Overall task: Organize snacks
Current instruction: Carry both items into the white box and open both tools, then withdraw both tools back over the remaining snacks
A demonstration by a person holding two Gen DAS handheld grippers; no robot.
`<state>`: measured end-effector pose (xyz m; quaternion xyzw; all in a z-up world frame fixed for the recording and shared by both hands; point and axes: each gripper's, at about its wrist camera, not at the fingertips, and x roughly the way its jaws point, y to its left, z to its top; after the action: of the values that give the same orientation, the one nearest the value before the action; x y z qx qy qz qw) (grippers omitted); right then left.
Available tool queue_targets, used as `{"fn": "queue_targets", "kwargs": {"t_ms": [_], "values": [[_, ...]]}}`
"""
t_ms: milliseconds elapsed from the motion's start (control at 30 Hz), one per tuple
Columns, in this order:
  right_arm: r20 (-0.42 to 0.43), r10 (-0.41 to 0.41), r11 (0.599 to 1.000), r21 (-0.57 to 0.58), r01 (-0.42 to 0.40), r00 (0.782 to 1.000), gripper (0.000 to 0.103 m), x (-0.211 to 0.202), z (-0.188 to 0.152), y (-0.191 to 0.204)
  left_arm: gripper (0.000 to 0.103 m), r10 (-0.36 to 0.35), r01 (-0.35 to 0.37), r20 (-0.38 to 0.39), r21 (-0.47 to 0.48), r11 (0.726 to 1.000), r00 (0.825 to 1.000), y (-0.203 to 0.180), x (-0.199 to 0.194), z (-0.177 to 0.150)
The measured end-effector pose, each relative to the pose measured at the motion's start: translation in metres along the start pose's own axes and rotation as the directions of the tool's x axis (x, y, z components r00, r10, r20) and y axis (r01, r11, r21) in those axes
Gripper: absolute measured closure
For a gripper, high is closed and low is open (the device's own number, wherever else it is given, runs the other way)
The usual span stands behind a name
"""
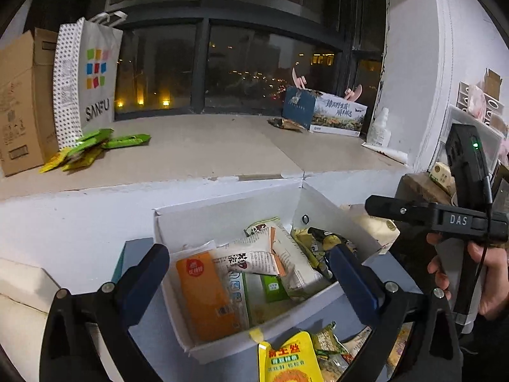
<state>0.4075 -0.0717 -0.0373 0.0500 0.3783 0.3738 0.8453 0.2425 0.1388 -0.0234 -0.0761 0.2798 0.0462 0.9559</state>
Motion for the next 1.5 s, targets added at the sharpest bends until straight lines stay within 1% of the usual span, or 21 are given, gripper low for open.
{"fn": "queue_targets", "kwargs": {"t_ms": [133, 233, 300, 333, 467, 533, 633, 700, 767, 833, 900, 967, 1000, 1067, 1167, 1267, 1400, 1500], "values": [[0.046, -0.001, 0.999, -0.046, 0.004, 0.999, 0.000, -0.028, -0.005, 0.018, 0.000, -0.032, 0.032, 0.035, -0.002, 0.999, 0.999, -0.006, -0.035, -0.009], [0.085, 0.056, 0.995, -0.090, -0.048, 0.995, 0.000, -0.061, -0.017, 0.030, 0.000, -0.034, 0.032, 0.064, 0.029, 0.999, 0.997, -0.018, -0.068, -0.026], [0.105, 0.074, 0.990, -0.127, -0.060, 0.992, 0.000, -0.082, -0.026, 0.036, 0.000, -0.033, 0.029, 0.087, 0.041, 0.999, 0.996, -0.025, -0.089, -0.039], [0.118, 0.083, 0.984, -0.167, -0.062, 0.990, 0.000, -0.098, -0.034, 0.040, 0.000, -0.045, 0.042, 0.091, 0.043, 0.998, 0.995, -0.027, -0.100, -0.047], [0.147, 0.044, 0.953, -0.302, 0.003, 0.988, 0.000, -0.143, -0.064, 0.049, 0.000, -0.067, 0.064, 0.122, 0.032, 0.997, 0.990, -0.037, -0.136, -0.073], [0.150, 0.023, 0.941, -0.337, 0.030, 0.988, 0.000, -0.165, -0.082, 0.048, 0.000, -0.094, 0.093, 0.131, 0.015, 0.996, 0.987, -0.043, -0.152, -0.089], [0.160, -0.023, 0.947, -0.312, 0.073, 0.987, 0.000, -0.188, -0.109, 0.040, 0.000, -0.112, 0.113, 0.119, 0.002, 0.994, 0.987, -0.052, -0.167, -0.115], [0.168, -0.030, 0.957, -0.280, 0.076, 0.985, 0.000, -0.200, -0.138, 0.031, 0.000, -0.113, 0.115, 0.109, -0.008, 0.993, 0.988, -0.058, -0.171, -0.129], [0.159, -0.043, 0.962, -0.260, 0.084, 0.986, 0.000, -0.204, -0.163, 0.025, 0.000, -0.120, 0.121, 0.088, -0.004, 0.993, 0.989, -0.064, -0.175, -0.143], [0.138, -0.054, 0.967, -0.241, 0.086, 0.989, 0.000, -0.204, -0.190, 0.019, 0.000, -0.117, 0.117, 0.078, 0.006, 0.993, 0.990, -0.069, -0.177, -0.152], [0.100, -0.073, 0.968, -0.233, 0.095, 0.992, 0.000, -0.198, -0.212, 0.013, 0.000, -0.121, 0.121, 0.060, 0.012, 0.993, 0.991, -0.072, -0.177, -0.161], [0.069, -0.113, 0.969, -0.211, 0.125, 0.991, 0.000, -0.188, -0.231, 0.004, 0.000, -0.123, 0.123, 0.042, 0.007, 0.992, 0.992, -0.074, -0.174, -0.167], [0.047, -0.148, 0.968, -0.199, 0.154, 0.988, 0.000, -0.181, -0.237, -0.002, 0.000, -0.122, 0.122, 0.036, 0.006, 0.993, 0.992, -0.075, -0.173, -0.169], [0.002, -0.189, 0.965, -0.185, 0.186, 0.982, 0.000, -0.167, -0.243, -0.010, 0.000, -0.125, 0.125, 0.026, 0.007, 0.992, 0.992, -0.077, -0.170, -0.171], [-0.031, -0.218, 0.965, -0.158, 0.210, 0.976, 0.000, -0.148, -0.244, -0.018, 0.000, -0.131, 0.131, 0.009, 0.017, 0.991, 0.991, -0.080, -0.165, -0.177], [-0.090, -0.233, 0.967, -0.126, 0.221, 0.968, 0.000, -0.123, -0.241, -0.027, 0.000, -0.121, 0.122, -0.012, 0.036, 0.992, 0.993, -0.082, -0.159, -0.182], [-0.141, -0.285, 0.952, -0.153, 0.264, 0.948, 0.000, -0.086, -0.237, -0.028, 0.000, -0.123, 0.125, -0.049, 0.042, 0.991, 0.991, -0.081, -0.151, -0.191], [-0.161, -0.324, 0.939, -0.177, 0.295, 0.932, 0.000, -0.060, -0.233, -0.028, 0.000, -0.129, 0.132, -0.072, 0.046, 0.990, 0.989, -0.081, -0.144, -0.197]]}}
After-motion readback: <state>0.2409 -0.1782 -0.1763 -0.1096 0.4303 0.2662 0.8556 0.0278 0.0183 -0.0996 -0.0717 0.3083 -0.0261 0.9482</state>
